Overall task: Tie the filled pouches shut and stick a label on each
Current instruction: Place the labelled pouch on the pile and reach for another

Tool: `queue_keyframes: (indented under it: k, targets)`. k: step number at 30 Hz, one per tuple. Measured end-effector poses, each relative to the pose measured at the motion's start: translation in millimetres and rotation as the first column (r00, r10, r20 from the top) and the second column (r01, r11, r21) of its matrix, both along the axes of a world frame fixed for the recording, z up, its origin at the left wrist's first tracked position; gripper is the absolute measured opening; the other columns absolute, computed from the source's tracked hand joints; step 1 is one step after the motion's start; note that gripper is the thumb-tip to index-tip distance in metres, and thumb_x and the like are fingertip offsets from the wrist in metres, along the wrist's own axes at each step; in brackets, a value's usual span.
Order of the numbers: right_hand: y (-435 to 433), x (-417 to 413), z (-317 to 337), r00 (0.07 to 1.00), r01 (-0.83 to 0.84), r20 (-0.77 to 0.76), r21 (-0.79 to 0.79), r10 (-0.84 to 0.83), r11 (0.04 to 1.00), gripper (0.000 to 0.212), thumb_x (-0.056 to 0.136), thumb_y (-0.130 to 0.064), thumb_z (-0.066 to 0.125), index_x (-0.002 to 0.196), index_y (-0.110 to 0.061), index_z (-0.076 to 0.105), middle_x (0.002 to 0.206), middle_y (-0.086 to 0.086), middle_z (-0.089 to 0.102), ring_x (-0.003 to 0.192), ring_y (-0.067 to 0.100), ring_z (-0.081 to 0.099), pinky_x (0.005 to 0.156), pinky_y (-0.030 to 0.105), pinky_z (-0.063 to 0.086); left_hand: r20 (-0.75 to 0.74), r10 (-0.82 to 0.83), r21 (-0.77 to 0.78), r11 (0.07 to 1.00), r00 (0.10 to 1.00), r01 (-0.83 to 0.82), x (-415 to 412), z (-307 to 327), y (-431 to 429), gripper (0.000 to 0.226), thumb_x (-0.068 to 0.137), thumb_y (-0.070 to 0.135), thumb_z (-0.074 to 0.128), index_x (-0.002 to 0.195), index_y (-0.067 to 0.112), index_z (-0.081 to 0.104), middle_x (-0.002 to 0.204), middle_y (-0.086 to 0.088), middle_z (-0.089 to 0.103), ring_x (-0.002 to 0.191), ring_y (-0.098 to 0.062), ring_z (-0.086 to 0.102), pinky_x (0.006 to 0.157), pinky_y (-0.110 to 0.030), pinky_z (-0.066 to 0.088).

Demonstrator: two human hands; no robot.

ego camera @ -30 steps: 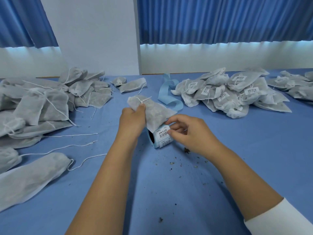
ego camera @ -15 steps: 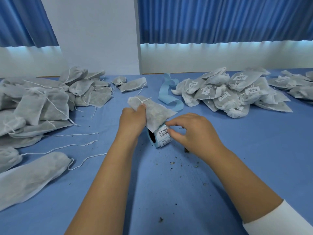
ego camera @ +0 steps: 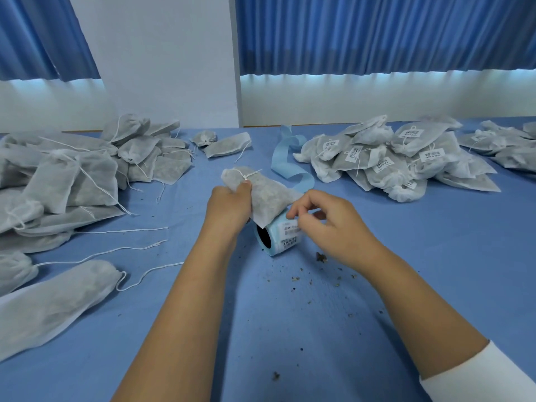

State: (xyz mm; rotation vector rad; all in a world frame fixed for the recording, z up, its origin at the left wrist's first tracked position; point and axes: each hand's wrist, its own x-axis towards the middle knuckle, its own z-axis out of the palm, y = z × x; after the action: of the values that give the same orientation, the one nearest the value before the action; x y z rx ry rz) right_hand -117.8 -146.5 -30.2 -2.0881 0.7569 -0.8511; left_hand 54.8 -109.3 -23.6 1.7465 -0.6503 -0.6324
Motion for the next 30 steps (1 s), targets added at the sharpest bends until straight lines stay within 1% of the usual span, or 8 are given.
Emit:
queue_keyframes:
  k: [4,7,10,14,18,25,27,30]
  targets:
    - [-4.7,-5.5,12.0,0.983,-0.04,0.185,0.181,0.006,0.983,0.017,0.077,-0.018,0.049,0.063,-0.019,0.059,0.085,-0.007,0.073,0.08,0.01,0.064,0.073,0.025,0.05,-0.013,-0.013,-0.026,1.0,1.0,0.013,0.4,0.2,0.8,0.035,0.099,0.036,0.05,0.105,0.003,0.06,0.104,-0.012,0.066,0.09,-0.025,0.065,0.075,-0.032,0.048]
    - [-8.2,-9.5,17.9,0.943,-0.037,0.327,0.304,-0.068,0.952,0.02,0.072,-0.017,0.05,0.056,-0.025,0.059,0.078,-0.008,0.069,0.079,0.009,0.062,0.069,0.024,0.051,0.019,-0.012,-0.121,0.992,1.0,0.015,-3.6,3.7,5.8,0.027,0.098,0.04,0.054,0.1,0.012,0.053,0.094,0.001,0.059,0.077,-0.012,0.055,0.065,-0.022,0.041]
    - [-9.8,-11.6,19.3,0.92,-0.014,0.373,0.345,-0.123,0.939,0.025,0.081,-0.01,0.058,0.062,-0.025,0.063,0.077,-0.008,0.067,0.078,0.008,0.06,0.068,0.025,0.049,0.033,-0.042,-0.264,0.963,0.999,0.049,-8.9,12.3,14.7,0.019,0.095,0.038,0.061,0.108,0.024,0.058,0.097,0.009,0.068,0.08,-0.002,0.064,0.056,-0.015,0.043]
    - [-8.0,-12.0,23.0,0.894,-0.067,0.433,0.38,-0.114,0.923,0.022,0.081,-0.015,0.065,0.063,-0.027,0.069,0.078,-0.007,0.07,0.075,0.008,0.059,0.066,0.022,0.049,0.046,-0.118,-0.401,0.907,0.992,0.126,-11.6,23.7,24.0,0.009,0.092,0.031,0.067,0.1,0.03,0.064,0.086,0.011,0.075,0.076,-0.001,0.069,0.056,-0.012,0.048]
    - [-7.6,-12.0,27.7,0.873,-0.161,0.483,0.427,-0.073,0.89,0.013,0.078,-0.018,0.066,0.068,-0.024,0.072,0.08,-0.004,0.07,0.071,0.008,0.055,0.059,0.021,0.046,0.099,-0.218,-0.347,0.907,0.971,0.238,-15.0,24.4,24.9,0.011,0.089,0.031,0.07,0.099,0.027,0.07,0.089,0.004,0.077,0.082,-0.013,0.072,0.068,-0.024,0.054]
    - [-8.6,-12.5,27.6,0.902,-0.095,0.42,0.414,-0.097,0.905,0.013,0.079,-0.025,0.071,0.066,-0.024,0.074,0.075,-0.001,0.061,0.065,0.008,0.048,0.06,0.023,0.041,0.187,-0.378,-0.185,0.893,0.907,0.41,-19.5,22.0,26.9,0.016,0.082,0.035,0.078,0.095,0.024,0.075,0.082,0.001,0.077,0.069,-0.007,0.07,0.059,-0.017,0.05]
    - [-8.9,-12.8,27.8,0.912,-0.069,0.395,0.42,-0.114,0.905,0.01,0.074,-0.029,0.071,0.066,-0.024,0.075,0.075,0.001,0.057,0.067,0.01,0.046,0.06,0.022,0.04,0.192,-0.402,-0.171,0.885,0.896,0.433,-20.7,22.4,27.8,0.013,0.083,0.031,0.079,0.093,0.023,0.075,0.08,-0.001,0.077,0.067,-0.007,0.068,0.057,-0.016,0.05]
    - [-10.5,-12.5,25.4,0.919,0.0,0.359,0.408,-0.16,0.913,0.016,0.082,-0.024,0.074,0.066,-0.024,0.074,0.07,-0.004,0.057,0.068,0.011,0.044,0.062,0.025,0.041,0.186,-0.427,-0.159,0.876,0.885,0.456,-20.6,23.2,28.6,0.007,0.084,0.023,0.078,0.09,0.022,0.075,0.076,0.0,0.076,0.063,-0.006,0.067,0.055,-0.015,0.05]
